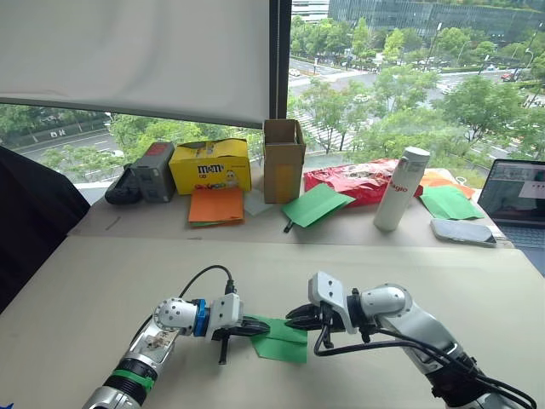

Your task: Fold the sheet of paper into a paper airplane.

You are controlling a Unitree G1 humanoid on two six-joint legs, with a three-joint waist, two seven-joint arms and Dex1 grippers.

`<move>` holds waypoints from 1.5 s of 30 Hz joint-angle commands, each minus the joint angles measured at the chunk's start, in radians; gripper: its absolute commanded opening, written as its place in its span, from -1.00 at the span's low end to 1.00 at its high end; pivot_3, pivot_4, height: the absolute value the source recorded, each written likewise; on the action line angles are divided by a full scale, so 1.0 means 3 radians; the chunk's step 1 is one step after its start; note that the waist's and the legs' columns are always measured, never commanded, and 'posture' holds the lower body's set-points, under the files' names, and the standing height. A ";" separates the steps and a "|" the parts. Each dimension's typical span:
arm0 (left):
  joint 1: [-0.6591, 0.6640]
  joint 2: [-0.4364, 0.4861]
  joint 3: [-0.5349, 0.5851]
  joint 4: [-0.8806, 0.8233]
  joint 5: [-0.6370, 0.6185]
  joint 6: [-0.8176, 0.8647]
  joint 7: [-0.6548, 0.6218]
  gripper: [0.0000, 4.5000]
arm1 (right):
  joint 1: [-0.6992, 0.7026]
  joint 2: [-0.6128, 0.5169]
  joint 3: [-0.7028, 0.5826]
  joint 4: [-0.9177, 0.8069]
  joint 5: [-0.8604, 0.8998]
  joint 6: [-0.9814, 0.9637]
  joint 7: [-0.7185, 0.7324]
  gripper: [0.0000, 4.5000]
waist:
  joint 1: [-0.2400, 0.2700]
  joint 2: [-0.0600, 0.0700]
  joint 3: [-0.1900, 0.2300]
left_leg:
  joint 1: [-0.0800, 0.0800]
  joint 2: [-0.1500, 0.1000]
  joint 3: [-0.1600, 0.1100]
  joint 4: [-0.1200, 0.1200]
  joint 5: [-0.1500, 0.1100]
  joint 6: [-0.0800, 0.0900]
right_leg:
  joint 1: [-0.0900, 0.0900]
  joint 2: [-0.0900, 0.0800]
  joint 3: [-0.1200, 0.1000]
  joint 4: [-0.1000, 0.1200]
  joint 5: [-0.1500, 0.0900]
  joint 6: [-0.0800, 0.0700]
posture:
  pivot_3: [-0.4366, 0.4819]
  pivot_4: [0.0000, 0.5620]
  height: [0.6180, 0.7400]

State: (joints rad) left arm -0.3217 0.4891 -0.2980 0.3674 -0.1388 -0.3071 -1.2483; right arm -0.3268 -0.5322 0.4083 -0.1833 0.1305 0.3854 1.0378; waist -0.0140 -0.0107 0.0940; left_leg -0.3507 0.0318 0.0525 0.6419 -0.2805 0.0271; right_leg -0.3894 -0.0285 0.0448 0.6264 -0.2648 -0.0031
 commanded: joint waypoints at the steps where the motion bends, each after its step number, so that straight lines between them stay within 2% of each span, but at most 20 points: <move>1: 0.0054 0.0067 -0.0092 0.0206 0.0188 0.0059 -0.0013 -1.00 | 0.0028 0.0078 0.0092 0.0056 -0.0154 -0.0270 -0.0122 -0.99 | 0.0000 0.0000 0.0000 | 0.0000 0.0000 0.0000 0.0000 0.0000 0.0000 | 0.0000 0.0000 0.0000 0.0000 0.0000 0.0000 | -0.05 -0.47 1.00; 6: 0.0039 0.0107 -0.0102 0.0208 0.0193 0.0071 -0.0057 -1.00 | 0.0144 0.0332 0.0096 0.0280 -0.0116 -0.0252 -0.0260 -0.99 | -0.0007 0.0000 0.0000 | 0.0002 0.0002 -0.0001 0.0000 0.0000 0.0000 | 0.0002 0.0002 0.0000 0.0001 0.0000 -0.0001 | -0.05 -0.47 1.00; 10: 0.0032 0.0126 -0.0112 0.0212 0.0181 0.0098 -0.0084 -1.00 | 0.0251 0.0335 0.0136 0.0370 -0.0166 -0.0284 -0.0256 -0.99 | -0.0011 0.0000 -0.0001 | 0.0002 0.0006 -0.0001 0.0000 0.0000 0.0000 | 0.0004 0.0005 0.0001 0.0003 0.0000 -0.0002 | -0.05 -0.47 1.00; 18: -0.0071 0.0099 -0.0136 0.0333 0.0184 0.0099 -0.0141 -1.00 | 0.0636 0.0043 -0.0014 0.0232 -0.0128 -0.0398 -0.0225 -0.99 | -0.0001 0.0001 -0.0004 | 0.0007 0.0005 0.0000 0.0000 -0.0002 0.0003 | 0.0008 0.0004 0.0001 0.0000 -0.0001 -0.0001 | -0.05 -0.47 1.00; 32: -0.0134 0.0041 -0.0177 0.0473 0.0198 -0.0021 -0.0162 -1.00 | 0.1429 -0.0422 -0.0786 -0.0253 0.0194 -0.0566 -0.0361 -0.99 | 0.0011 -0.0009 -0.0003 | -0.0001 0.0002 0.0001 0.0000 -0.0002 0.0003 | 0.0010 0.0001 0.0002 -0.0003 -0.0003 0.0002 | -0.05 -0.47 1.00; 37: -0.0137 0.0030 -0.0168 0.0479 0.0182 -0.0027 -0.0170 -1.00 | 0.1348 -0.0403 -0.1004 -0.0459 0.0388 -0.0630 -0.0383 -0.99 | 0.0008 -0.0010 -0.0001 | -0.0003 0.0001 0.0001 0.0000 -0.0002 0.0002 | 0.0008 0.0001 0.0002 -0.0003 -0.0004 0.0004 | -0.05 -0.47 1.00; 42: -0.0135 0.0002 -0.0052 0.0318 0.0006 0.0136 -0.0190 -1.00 | 0.1174 -0.0373 -0.0950 -0.0533 0.0368 -0.0433 -0.0452 -0.99 | 0.0006 -0.0008 0.0001 | -0.0004 0.0002 0.0001 0.0000 -0.0002 0.0002 | 0.0006 0.0004 0.0003 -0.0002 -0.0007 0.0010 | -0.05 -0.47 1.00; 43: -0.0123 0.0016 -0.0008 0.0216 -0.0095 0.0268 -0.0232 -1.00 | 0.1157 -0.0350 -0.0950 -0.0552 0.0463 -0.0285 -0.0451 -0.74 | 0.0006 -0.0009 0.0002 | -0.0005 0.0002 0.0001 0.0000 -0.0002 0.0003 | 0.0006 0.0004 0.0003 -0.0003 -0.0007 0.0010 | -0.05 -0.47 1.00; 45: -0.0099 0.0045 0.0123 -0.0039 -0.0346 0.0603 -0.0271 -1.00 | 0.1131 -0.0329 -0.0957 -0.0593 0.0597 -0.0086 -0.0431 -0.48 | 0.0005 -0.0008 0.0004 | -0.0006 0.0002 0.0000 0.0000 -0.0002 0.0002 | 0.0004 0.0005 0.0002 -0.0002 -0.0005 0.0007 | -0.05 -0.47 1.00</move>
State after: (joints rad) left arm -0.3617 0.4858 -0.2861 0.3944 -0.2016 -0.1951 -1.3183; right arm 0.0190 -0.6331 0.1330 -0.3234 0.2652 0.3213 0.9075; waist -0.0124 -0.0131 0.0953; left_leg -0.3524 0.0327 0.0524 0.6419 -0.2811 0.0278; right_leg -0.3888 -0.0269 0.0451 0.6257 -0.2662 -0.0015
